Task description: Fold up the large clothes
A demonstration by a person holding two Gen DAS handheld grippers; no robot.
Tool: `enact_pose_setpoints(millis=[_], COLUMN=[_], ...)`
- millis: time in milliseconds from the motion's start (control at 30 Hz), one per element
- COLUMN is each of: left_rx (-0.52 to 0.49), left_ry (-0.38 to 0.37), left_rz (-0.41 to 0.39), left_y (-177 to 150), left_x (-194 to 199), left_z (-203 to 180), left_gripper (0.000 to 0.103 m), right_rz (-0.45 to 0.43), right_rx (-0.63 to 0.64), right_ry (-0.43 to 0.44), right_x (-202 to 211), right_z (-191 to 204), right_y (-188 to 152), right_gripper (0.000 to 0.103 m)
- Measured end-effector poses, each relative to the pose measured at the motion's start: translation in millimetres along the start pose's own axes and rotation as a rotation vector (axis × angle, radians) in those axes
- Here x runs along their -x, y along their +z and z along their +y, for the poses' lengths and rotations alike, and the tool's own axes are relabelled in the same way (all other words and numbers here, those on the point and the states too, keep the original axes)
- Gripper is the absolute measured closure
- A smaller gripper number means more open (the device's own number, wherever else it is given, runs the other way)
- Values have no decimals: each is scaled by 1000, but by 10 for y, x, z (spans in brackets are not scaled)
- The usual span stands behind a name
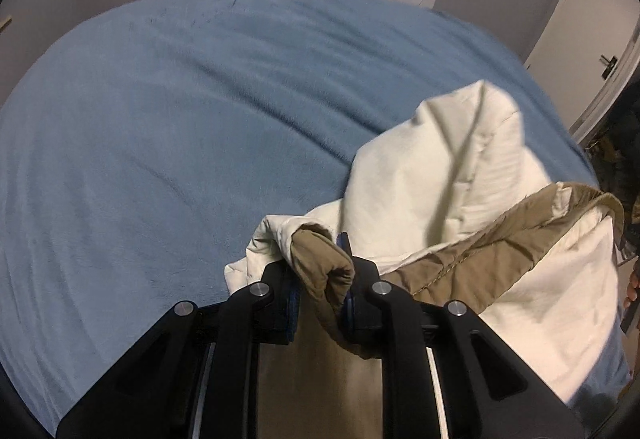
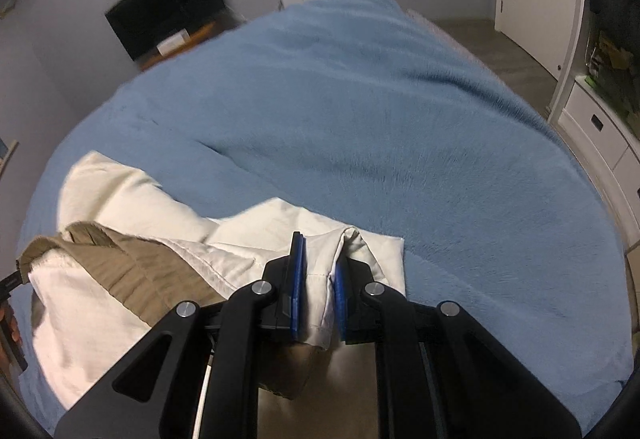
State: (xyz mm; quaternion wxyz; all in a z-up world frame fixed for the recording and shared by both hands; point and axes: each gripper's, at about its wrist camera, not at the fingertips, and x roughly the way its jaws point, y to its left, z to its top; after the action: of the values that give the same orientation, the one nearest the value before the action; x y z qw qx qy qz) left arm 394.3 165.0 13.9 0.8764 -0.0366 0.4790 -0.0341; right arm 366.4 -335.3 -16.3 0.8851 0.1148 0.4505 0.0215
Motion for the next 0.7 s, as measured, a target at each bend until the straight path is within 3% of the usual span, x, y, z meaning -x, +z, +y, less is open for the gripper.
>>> enact_pose_setpoints(millis=[100,333,367,467,533,600,667,700], left_rx=[-1,40,42,72,81,97,111,116], left_ry=[7,-39,-45,-96,-107,-118,-135,-157], left_rz=[19,22,16,-13,-30,-53,-91,-103], left_y=[-55,-117,-136,-187,-230,-295,-361,-393], left_x=[-121,-64,-25,93,162,285,444,521], left_z=[31,95,90,61,30,44,59,63], left_gripper=[83,75,72,51,45,19,9,9], right_rz=[33,49,55,53,49,42,18,-3], right_rx=[11,-8,-39,-57,-70,-76,-78,-76], right_ry=[-25,-26,-3,23,54,80,100,96], right_x=[-232,-239,-188,-123,-22,70,223,304], right_z=[4,-6,-57,-76,-102,-122,-135,-139], right_y=[-41,-99,-120,-142,-179,-193,-218,-229], right_gripper=[93,90,90,85,78,68,46,35])
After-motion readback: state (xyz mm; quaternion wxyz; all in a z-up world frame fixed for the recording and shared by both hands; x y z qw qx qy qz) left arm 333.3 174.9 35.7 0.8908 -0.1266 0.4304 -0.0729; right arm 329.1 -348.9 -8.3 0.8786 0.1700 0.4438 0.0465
